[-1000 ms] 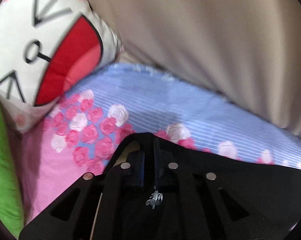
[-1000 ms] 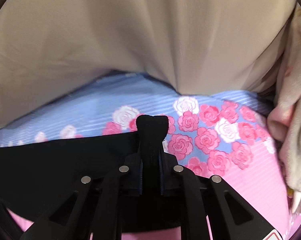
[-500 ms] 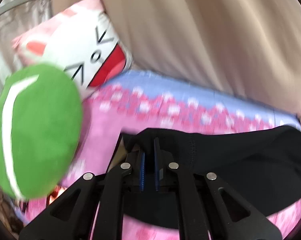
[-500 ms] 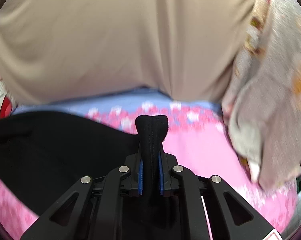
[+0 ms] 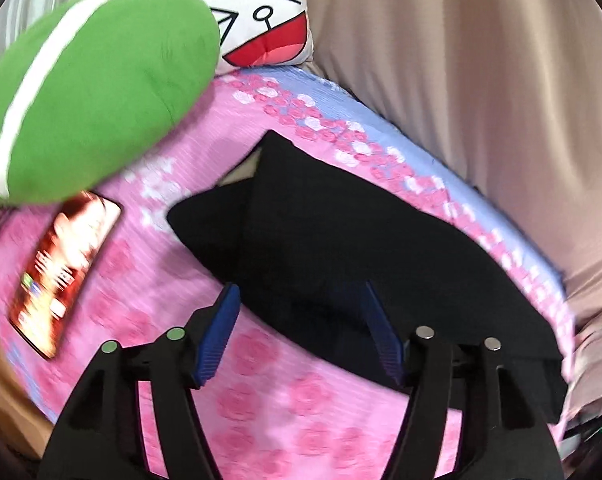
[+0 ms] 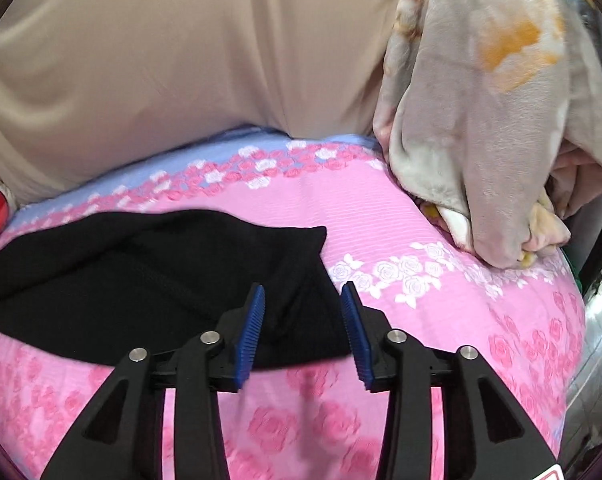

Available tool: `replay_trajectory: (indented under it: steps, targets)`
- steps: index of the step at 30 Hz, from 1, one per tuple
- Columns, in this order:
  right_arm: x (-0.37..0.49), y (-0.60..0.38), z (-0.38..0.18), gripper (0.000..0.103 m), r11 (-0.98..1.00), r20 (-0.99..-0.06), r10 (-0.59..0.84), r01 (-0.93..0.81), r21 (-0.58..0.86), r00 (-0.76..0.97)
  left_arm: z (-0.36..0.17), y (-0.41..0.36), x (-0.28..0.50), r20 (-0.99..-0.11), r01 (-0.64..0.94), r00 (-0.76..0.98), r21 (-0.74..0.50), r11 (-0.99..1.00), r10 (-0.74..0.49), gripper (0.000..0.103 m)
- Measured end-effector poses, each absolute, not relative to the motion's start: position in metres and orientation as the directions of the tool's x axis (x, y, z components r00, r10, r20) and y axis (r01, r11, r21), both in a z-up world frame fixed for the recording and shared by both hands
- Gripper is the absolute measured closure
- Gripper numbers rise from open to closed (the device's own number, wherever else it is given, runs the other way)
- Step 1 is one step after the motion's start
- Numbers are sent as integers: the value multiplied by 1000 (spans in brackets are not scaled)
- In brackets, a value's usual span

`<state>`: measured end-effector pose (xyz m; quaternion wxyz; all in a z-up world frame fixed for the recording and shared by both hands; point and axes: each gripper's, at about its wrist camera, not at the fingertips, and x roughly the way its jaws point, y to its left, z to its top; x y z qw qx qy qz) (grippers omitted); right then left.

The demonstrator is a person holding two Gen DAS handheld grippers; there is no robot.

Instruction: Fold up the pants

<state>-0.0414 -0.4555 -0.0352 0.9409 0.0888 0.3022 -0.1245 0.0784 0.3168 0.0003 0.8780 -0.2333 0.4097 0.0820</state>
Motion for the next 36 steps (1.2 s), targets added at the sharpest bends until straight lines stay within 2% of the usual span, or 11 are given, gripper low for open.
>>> replay_trajectory:
  steps: [2,5,7,8,9,13,17,30,31,33,36]
  targets:
    - [-53,-446,-31,59,954,-578,-148,271,133,803,-11,311,93,-781,-357,621,-351,866,-60,29]
    - [-60,-432,-33,56,956,-578,-114,247,157,808,-32,313,116,-803,-379,581,-413,829,-134,31]
    - [-61,-421,-36,56,960,-586,-101,234,155,804,-43,317,133,-806,-386,560,-457,801,-190,57]
    - [-62,-414,-37,55,961,-590,-94,229,158,802,-45,319,141,-821,-397,536,-450,800,-195,86]
    - [-61,-410,-38,55,962,-595,-78,218,166,800,-44,321,145,-825,-396,530,-444,804,-194,95]
    - [-59,-399,-34,55,960,-588,-55,204,190,807,-1,340,129,-787,-371,603,-424,826,-133,95]
    - [-49,-403,-38,50,940,-589,19,187,287,808,-11,350,116,-856,-436,515,-213,874,49,95]
    - [92,-400,-70,39,814,-620,303,142,564,724,-45,358,116,-884,-448,468,-214,868,24,94]
    - [111,-403,-79,42,818,-662,271,195,541,698,-45,358,117,-885,-447,464,-207,870,28,94]
    - [130,-402,-79,98,841,-695,198,245,483,691,-44,356,121,-888,-441,457,-185,878,42,94]
    - [114,-400,-37,98,843,-585,208,160,514,784,-42,354,125,-893,-436,447,-163,885,56,94]
